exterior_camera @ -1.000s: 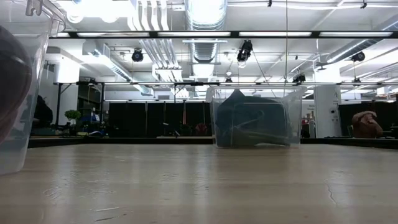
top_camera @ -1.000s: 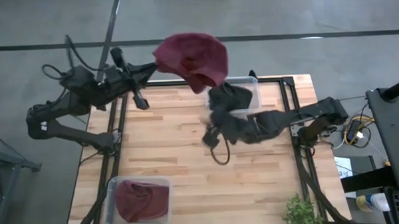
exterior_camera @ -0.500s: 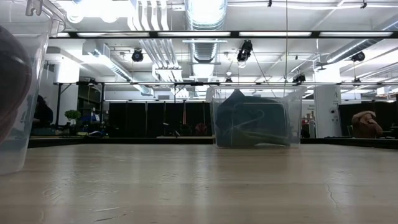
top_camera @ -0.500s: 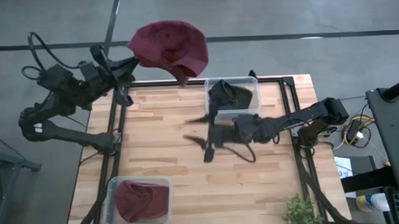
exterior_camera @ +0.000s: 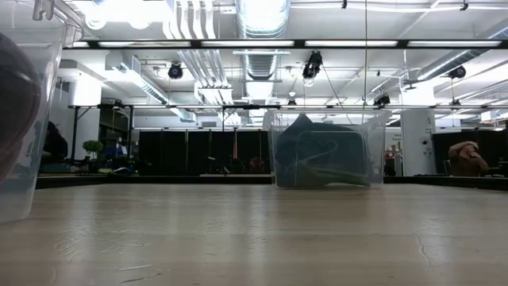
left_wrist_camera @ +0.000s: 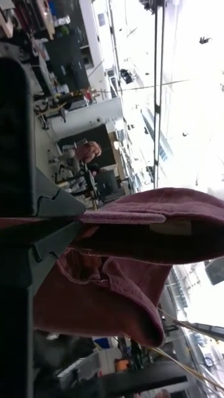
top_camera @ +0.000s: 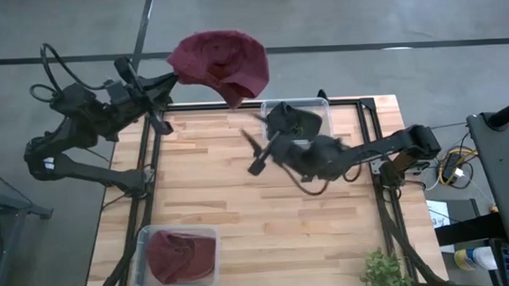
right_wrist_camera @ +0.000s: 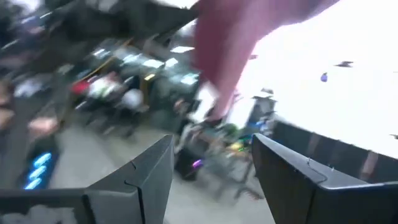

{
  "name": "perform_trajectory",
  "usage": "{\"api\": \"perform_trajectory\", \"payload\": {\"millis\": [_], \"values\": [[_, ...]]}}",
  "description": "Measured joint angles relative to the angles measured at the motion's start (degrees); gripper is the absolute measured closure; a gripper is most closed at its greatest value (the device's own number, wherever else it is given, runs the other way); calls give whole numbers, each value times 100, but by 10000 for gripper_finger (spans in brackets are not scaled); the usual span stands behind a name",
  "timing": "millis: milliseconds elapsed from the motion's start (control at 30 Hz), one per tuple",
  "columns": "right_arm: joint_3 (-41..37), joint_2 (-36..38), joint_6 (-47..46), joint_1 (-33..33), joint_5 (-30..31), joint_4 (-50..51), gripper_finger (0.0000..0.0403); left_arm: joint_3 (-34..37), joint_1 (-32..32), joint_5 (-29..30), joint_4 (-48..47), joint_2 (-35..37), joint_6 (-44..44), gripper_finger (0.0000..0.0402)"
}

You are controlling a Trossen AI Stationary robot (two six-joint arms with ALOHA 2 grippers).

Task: Pick & Place hat
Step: Put the red cap into the bottom transparent bin

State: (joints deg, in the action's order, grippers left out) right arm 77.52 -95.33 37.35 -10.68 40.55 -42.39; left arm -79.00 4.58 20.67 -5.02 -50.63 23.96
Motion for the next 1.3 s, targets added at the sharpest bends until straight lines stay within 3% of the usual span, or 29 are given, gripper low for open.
{"api": "perform_trajectory", "payload": {"millis": [200, 633, 867, 1033, 1233, 1300], "values": [[0, 102, 248, 47, -156, -651, 193, 65, 2, 36, -8, 2, 16, 401], [-4, 112, -875, 457, -1118, -573, 193, 441, 0, 66, 157, -30, -3, 401], [-4, 112, -898, 492, -1054, -601, 197, 441, 2, -6, 146, -108, -41, 401], [-4, 120, -1070, 608, -1057, -472, 243, 441, 0, -107, 160, -169, -152, 401], [-2, 138, -901, 630, -905, -274, 365, 439, 3, -120, 58, -241, -179, 401], [32, 149, -849, 640, -880, -176, 381, 439, -3, -178, -75, -269, -225, 398]]}}
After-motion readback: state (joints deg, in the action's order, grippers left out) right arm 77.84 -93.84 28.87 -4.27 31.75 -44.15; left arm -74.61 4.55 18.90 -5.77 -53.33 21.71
